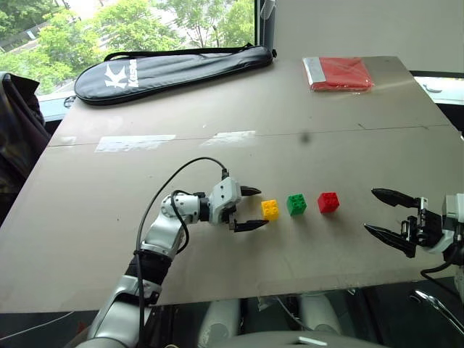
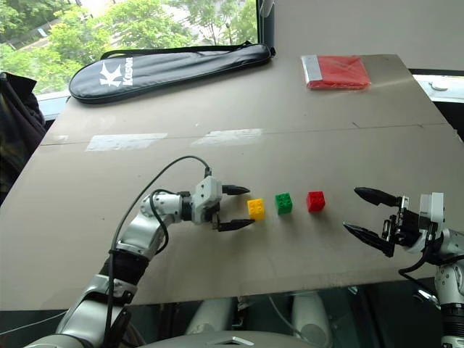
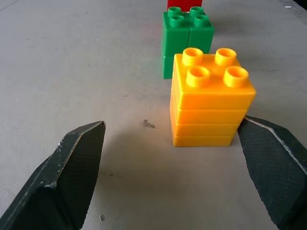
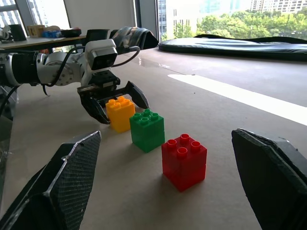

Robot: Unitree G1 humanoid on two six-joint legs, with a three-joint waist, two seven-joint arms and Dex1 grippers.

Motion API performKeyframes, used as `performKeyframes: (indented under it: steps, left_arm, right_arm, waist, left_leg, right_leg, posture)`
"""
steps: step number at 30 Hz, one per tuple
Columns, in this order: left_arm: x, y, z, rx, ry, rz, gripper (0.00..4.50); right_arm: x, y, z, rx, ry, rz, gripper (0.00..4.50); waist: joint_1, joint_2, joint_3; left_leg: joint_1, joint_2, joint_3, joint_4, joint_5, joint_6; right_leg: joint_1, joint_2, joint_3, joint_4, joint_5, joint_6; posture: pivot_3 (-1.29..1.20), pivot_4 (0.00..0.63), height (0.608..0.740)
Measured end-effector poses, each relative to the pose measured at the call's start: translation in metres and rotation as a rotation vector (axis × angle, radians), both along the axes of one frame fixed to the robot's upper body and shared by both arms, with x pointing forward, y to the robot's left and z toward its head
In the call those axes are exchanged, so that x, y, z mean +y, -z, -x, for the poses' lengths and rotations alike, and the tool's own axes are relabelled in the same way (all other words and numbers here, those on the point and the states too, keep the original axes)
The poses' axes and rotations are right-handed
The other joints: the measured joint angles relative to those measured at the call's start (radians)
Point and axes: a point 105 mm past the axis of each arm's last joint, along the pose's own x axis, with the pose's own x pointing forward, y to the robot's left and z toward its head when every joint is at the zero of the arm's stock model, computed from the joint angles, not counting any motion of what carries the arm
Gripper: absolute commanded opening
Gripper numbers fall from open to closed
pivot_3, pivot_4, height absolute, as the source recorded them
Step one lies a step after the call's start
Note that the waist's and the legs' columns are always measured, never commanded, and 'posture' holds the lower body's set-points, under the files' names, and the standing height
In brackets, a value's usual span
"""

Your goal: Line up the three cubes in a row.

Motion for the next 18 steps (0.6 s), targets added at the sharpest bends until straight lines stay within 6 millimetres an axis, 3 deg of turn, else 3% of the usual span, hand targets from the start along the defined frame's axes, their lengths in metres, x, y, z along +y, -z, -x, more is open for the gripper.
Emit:
performKeyframes:
  steps: [3, 8, 11, 18]
  left_arm:
    - [0.018, -0.005, 0.005, 0.014, -0.082, 0.023, 4.41]
    - [0.049, -0.015, 0.044, 0.061, -0.264, 0.053, 4.41]
    - [0.048, -0.015, 0.056, 0.051, -0.378, 0.079, 4.41]
    - [0.056, 0.011, 0.077, 0.075, -0.640, 0.023, 4.41]
  right_arm:
    - [-0.001, 0.007, 0.004, 0.019, 0.013, 0.001, 4.50]
    - [-0.014, 0.032, 0.015, 0.102, 0.102, 0.032, 4.50]
    - [-0.018, 0.038, 0.012, 0.111, 0.144, 0.051, 4.50]
    - [-0.034, 0.052, 0.005, 0.168, 0.264, 0.131, 4.50]
  waist:
    - [0.005, 0.000, 0.000]
    - [0.008, 0.001, 0.001]
    - [0.011, 0.001, 0.000]
    - [0.010, 0.000, 0.000]
  left_leg:
    - [0.000, 0.000, 0.000, 0.000, 0.000, 0.000]
    - [-0.001, 0.000, 0.000, -0.001, 0.000, 0.000]
    - [0.001, 0.000, 0.000, 0.000, 0.000, 0.000]
    - [0.002, 0.000, 0.001, -0.001, 0.000, 0.000]
  right_leg:
    - [0.000, 0.000, 0.000, 0.000, 0.000, 0.000]
    - [0.000, -0.002, 0.001, -0.002, -0.001, -0.002]
    - [0.001, -0.003, 0.002, -0.002, -0.003, -0.003]
    - [0.001, 0.000, 0.002, -0.002, -0.004, -0.002]
  posture:
    - [0.00, 0.150, 0.694]
    - [0.00, 0.150, 0.694]
    - [0.00, 0.150, 0.694]
    - [0.00, 0.150, 0.694]
